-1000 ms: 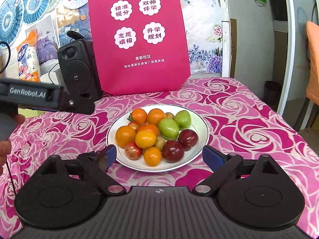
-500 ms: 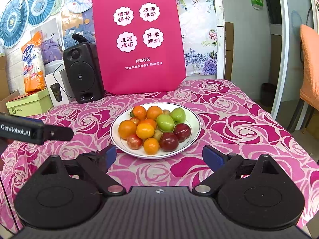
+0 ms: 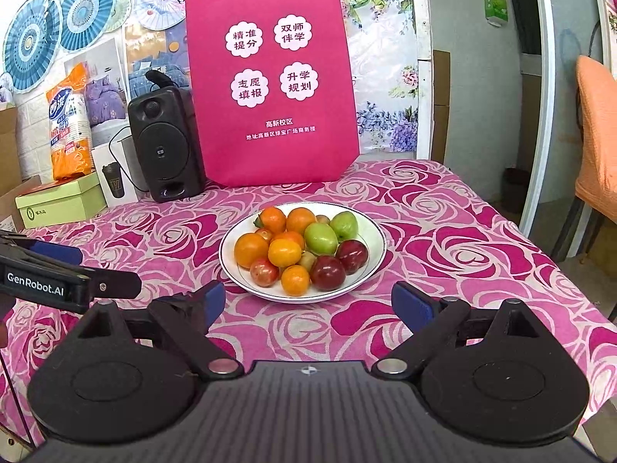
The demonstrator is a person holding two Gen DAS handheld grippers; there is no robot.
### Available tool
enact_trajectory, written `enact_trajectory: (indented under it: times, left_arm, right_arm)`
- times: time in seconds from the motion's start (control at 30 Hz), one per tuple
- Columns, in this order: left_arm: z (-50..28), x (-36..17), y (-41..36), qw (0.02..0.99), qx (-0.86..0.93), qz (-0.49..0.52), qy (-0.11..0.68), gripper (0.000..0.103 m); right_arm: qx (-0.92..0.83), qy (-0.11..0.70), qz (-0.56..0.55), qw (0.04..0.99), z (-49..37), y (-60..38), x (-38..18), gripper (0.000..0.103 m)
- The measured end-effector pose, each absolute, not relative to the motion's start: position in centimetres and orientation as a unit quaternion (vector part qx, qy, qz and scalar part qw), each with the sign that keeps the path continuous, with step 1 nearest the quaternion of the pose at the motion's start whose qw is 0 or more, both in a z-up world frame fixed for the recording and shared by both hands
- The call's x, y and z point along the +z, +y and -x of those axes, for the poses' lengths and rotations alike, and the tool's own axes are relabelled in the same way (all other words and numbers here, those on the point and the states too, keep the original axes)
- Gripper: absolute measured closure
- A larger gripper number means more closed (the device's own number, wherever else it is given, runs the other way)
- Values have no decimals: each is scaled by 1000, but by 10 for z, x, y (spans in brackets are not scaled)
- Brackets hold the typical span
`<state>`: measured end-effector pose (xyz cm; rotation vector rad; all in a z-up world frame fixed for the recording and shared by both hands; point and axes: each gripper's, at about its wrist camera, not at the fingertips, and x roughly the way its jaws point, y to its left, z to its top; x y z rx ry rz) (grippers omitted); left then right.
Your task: Organize fruits
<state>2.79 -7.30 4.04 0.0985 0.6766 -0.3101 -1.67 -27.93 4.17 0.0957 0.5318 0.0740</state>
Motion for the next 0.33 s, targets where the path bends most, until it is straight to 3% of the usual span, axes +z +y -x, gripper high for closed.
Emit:
enact_trajectory:
  times: [0.33]
  left_arm:
    - [-26, 40, -76, 930, -160, -53, 328, 0]
  right_arm:
    - [35, 267, -52, 962, 17, -280, 39, 0]
